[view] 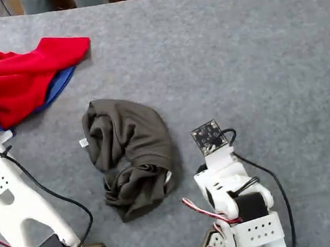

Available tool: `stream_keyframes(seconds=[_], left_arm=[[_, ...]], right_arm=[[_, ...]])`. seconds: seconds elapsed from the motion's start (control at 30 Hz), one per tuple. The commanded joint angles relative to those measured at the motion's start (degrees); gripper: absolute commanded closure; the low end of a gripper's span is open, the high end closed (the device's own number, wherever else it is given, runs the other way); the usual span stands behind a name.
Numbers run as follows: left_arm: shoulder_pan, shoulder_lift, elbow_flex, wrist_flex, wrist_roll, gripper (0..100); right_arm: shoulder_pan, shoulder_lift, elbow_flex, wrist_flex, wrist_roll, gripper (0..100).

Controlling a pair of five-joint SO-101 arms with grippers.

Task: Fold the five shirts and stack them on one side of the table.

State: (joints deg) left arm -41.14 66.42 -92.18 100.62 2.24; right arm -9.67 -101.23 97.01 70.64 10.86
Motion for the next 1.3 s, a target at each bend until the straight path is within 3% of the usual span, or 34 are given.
stream_keyframes(seconds=[0.0, 0.3, 0.57, 0.77, 0.93, 0.97, 1.27], left_arm=[[2.24, -6.42, 1.45, 0.44, 0.53, 75], [12.70, -30.77, 32.84, -0.09, 0.35, 74], [23.52, -26.37, 52.26, -23.21, 0.62, 74], [19.38, -18.11, 52.26, -31.03, 3.52, 75], [11.74, -15.21, 49.45, -33.58, 3.87, 94], [10.33, -15.12, 48.04, -33.05, 3.34, 97], [0.48, -14.95, 21.58, -18.20, 3.78, 97]], right_arm=[[0.35, -0.31, -0.13, 0.09, -0.18, 98.4], [0.35, -0.31, -0.13, 0.09, -0.18, 98.4], [0.35, -0.31, -0.13, 0.09, -0.18, 98.4], [0.35, -0.31, -0.13, 0.09, -0.18, 98.4], [0.35, -0.31, -0.13, 0.09, -0.18, 98.4], [0.35, -0.31, -0.13, 0.09, -0.18, 98.4], [0.35, -0.31, -0.13, 0.09, -0.18, 98.4]])
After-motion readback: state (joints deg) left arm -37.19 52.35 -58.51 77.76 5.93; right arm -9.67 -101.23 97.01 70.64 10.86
